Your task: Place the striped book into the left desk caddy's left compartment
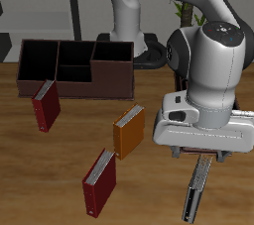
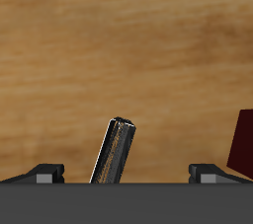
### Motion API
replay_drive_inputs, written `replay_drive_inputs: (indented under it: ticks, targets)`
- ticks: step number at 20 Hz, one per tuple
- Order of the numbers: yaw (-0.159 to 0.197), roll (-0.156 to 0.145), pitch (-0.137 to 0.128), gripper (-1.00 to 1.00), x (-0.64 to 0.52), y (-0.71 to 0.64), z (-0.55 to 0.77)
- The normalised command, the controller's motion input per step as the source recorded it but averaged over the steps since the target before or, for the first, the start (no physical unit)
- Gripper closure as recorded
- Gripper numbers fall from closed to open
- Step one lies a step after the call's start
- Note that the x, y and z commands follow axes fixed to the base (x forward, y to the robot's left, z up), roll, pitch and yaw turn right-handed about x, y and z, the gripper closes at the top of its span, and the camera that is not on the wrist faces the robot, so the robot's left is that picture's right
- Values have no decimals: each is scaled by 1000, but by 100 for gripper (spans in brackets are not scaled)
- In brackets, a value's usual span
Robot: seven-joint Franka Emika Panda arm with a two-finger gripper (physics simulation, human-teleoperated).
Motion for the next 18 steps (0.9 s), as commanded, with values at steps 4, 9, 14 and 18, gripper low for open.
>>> replay_drive_inputs:
  ticks: [4, 9, 14, 18]
  targets:
    - [-35, -18, 2, -100, -35, -67, -170]
    - [-50, -5, 21, -100, 47, -42, -279]
    - [-10, 25, 48, -100, 53, 80, -307]
    - [-7, 22, 28, 100, 38, 141, -291]
